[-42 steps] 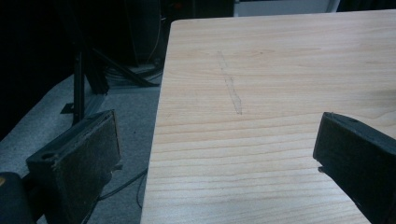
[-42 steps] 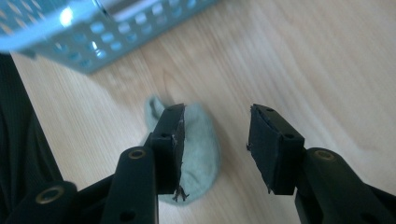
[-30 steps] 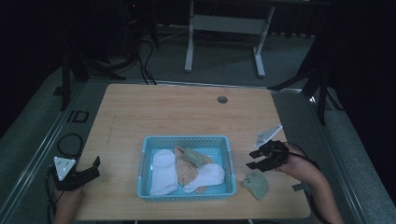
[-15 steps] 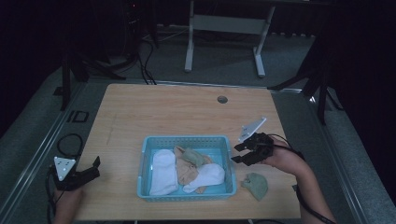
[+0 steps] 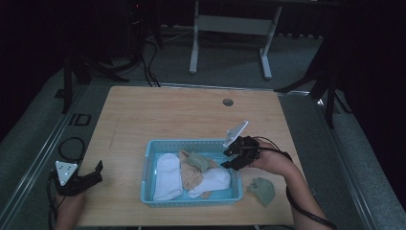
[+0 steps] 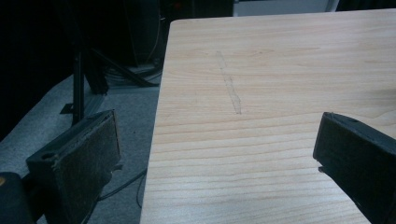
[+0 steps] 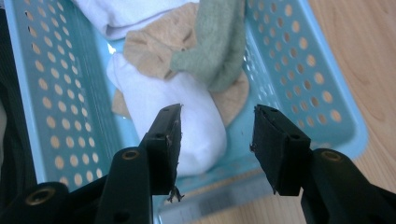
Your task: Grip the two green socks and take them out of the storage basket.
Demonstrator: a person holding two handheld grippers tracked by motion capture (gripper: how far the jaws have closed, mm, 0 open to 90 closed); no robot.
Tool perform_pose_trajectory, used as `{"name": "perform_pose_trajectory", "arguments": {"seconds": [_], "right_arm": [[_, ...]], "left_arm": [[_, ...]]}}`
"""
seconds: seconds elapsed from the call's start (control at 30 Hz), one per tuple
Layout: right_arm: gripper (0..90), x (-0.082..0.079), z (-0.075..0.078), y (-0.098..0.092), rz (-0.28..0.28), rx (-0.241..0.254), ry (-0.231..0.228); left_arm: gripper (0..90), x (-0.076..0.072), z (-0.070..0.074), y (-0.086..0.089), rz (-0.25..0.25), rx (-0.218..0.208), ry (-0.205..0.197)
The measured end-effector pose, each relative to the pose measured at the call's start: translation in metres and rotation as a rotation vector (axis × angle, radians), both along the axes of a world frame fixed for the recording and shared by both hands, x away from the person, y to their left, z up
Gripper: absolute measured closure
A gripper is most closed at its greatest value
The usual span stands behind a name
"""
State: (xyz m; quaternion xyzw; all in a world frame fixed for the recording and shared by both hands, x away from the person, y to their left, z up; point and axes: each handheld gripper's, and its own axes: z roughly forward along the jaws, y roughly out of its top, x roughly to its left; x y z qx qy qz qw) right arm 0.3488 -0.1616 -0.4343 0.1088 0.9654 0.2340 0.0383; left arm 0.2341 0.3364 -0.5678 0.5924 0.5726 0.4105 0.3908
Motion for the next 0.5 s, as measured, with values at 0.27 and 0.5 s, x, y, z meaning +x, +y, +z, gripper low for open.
{"name": "perform_pose_trajectory", "arguments": {"seconds": [0.27, 0.5], "right_arm": [[51.7, 0.004, -0.011, 0.024, 0.031, -0.008, 0.028], [50.5, 0.006, -0.019, 0.043, 0.045, -0.023, 0.042]], "left_arm": [[0.3, 0.000, 0.000, 0.000, -0.002, -0.001, -0.001], [0.3, 0.000, 0.000, 0.000, -0.007, 0.001, -0.001]]}}
